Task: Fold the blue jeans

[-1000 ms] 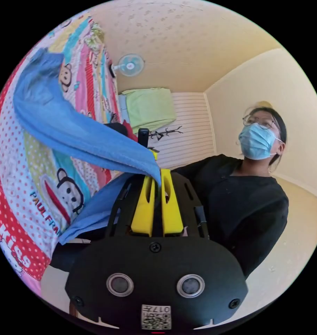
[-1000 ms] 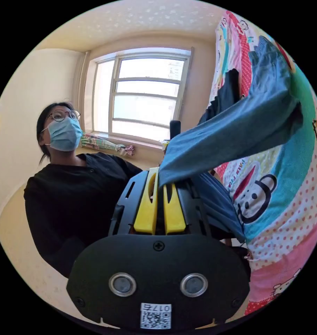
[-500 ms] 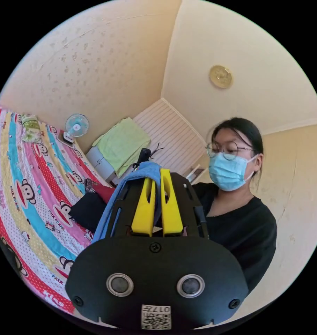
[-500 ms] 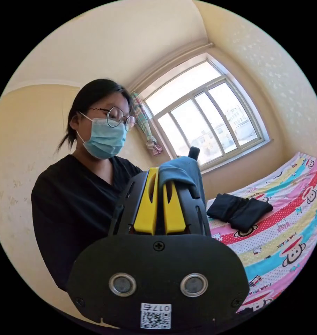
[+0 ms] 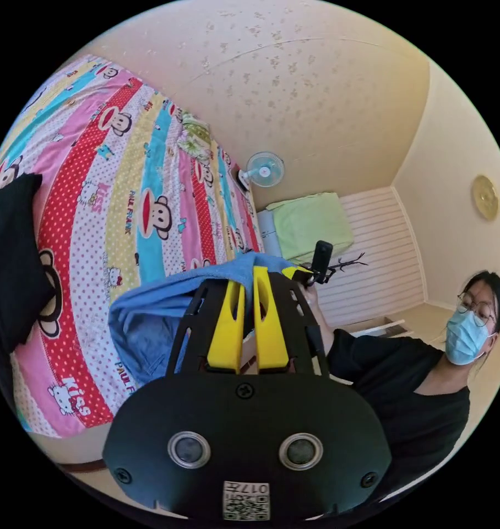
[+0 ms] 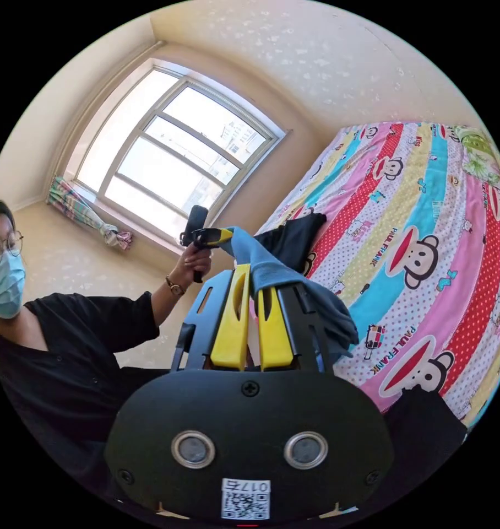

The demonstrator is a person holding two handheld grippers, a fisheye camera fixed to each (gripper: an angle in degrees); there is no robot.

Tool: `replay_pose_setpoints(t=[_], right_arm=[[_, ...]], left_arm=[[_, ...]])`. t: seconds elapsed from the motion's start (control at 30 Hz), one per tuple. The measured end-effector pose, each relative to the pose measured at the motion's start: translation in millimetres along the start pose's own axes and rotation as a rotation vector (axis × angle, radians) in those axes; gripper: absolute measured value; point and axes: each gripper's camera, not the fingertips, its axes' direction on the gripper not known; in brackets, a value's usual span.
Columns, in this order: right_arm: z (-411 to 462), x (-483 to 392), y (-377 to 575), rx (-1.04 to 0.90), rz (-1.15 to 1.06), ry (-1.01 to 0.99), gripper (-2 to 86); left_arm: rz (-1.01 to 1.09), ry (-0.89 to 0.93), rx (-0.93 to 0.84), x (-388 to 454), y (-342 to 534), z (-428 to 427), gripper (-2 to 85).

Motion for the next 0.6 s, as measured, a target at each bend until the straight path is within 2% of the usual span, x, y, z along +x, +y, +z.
replay_pose_setpoints(t=[0.17,0.23,0.33,0.47,0.53,0.6], right_arm=[[121,45,118,-0.258,0.230,-0.094,2.3],[157,59,173,-0.371,0.339,-0.083,4.7],[187,79,243,-0.525,0.535,-0.056,11.9],[164,92,253,-0.436,0.644,-0.034,15.2],[151,102,238,-0.351,0.668,0.007,16.1],[144,119,214,-0.242,0.669,0.039,16.7]], left_arm=[[-0.305,-0.110,-0.160,-106,126,75,4.9],[-0.484,-0.104,-0.302,-154,193,115,11.1],[-0.625,-0.139,-0.328,-187,243,124,16.8],[-0.625,-0.110,-0.151,-203,235,96,17.1],[-0.562,-0.150,-0.056,-212,206,80,17.1],[-0.512,-0.226,-0.047,-222,182,78,17.5]])
